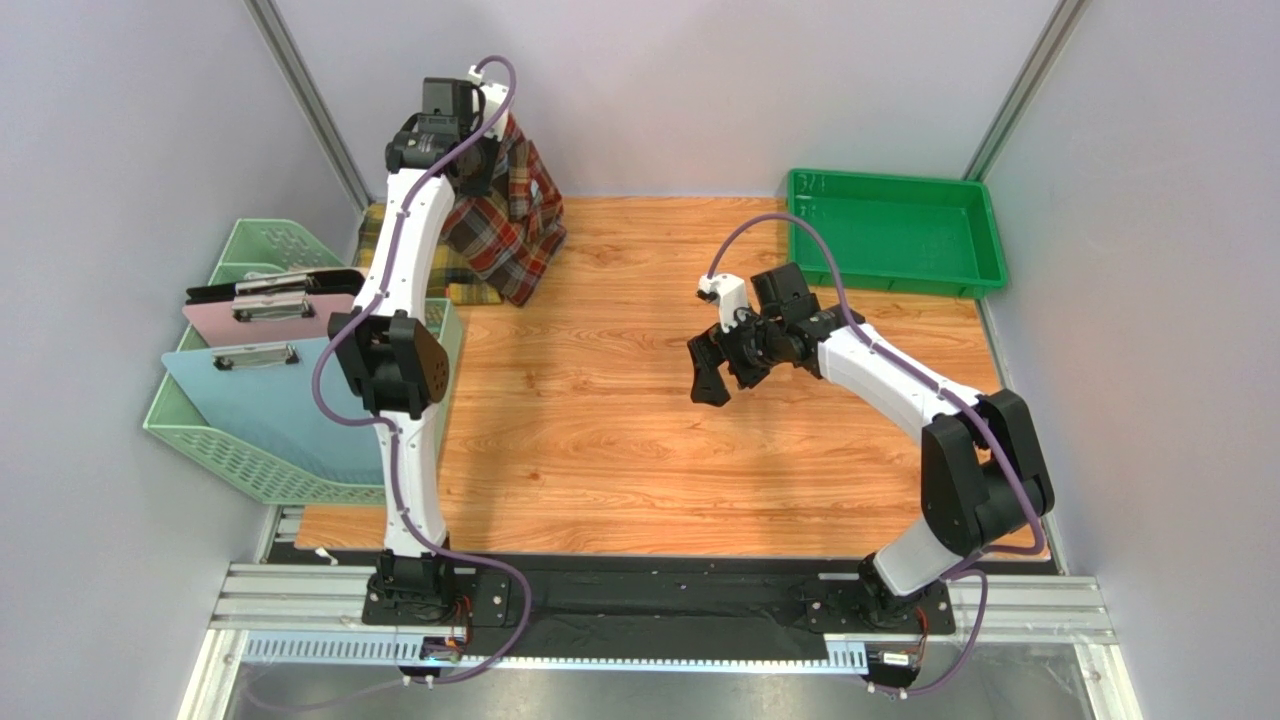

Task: Fold and stack the long sleeve shirts
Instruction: Neatly place the folded shirt to the corner

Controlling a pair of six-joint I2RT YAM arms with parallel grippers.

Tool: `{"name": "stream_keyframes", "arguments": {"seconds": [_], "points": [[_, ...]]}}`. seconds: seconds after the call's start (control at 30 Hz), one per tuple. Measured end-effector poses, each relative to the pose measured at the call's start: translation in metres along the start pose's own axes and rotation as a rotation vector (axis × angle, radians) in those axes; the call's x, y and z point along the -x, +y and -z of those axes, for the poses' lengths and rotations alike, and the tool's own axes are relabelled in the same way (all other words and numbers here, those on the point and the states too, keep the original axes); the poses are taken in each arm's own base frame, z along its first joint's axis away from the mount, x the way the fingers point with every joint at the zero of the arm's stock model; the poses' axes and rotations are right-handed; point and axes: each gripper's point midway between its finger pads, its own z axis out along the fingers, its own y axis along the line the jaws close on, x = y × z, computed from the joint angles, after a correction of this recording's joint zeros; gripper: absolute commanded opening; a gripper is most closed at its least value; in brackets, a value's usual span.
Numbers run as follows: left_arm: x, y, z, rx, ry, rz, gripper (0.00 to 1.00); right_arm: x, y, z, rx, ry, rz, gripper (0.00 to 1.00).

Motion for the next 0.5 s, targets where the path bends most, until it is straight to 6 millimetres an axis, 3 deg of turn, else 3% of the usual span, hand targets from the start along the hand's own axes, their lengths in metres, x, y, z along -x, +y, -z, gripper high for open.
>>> {"name": "stream_keyframes", "arguments": {"seconds": [0.23, 0.5], "points": [[0.013, 0.001, 0.024, -0.005, -0.037, 0.019, 0.0, 0.001, 0.002, 0.003, -0.002, -0.011, 0.005, 0.96], [0.013, 0.005, 0.028, 0.016, -0.034, 0.019, 0.0, -0.006, 0.003, 0.005, -0.001, -0.006, 0.0, 0.97]]}}
